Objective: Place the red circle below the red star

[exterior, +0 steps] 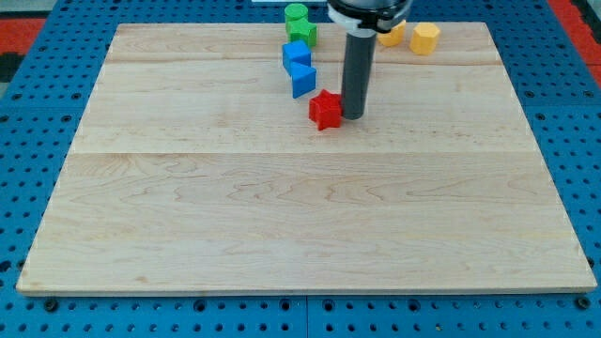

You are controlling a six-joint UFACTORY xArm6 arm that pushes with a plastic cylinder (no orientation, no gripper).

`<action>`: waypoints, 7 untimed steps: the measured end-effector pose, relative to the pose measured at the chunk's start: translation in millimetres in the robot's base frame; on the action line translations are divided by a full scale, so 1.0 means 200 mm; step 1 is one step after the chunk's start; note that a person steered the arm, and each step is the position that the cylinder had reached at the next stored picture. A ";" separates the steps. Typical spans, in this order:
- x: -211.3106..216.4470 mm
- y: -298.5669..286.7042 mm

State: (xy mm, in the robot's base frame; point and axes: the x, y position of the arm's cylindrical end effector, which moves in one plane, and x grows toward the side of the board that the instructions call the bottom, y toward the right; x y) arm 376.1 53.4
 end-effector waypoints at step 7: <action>-0.71 0.10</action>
State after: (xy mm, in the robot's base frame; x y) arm 234.2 72.7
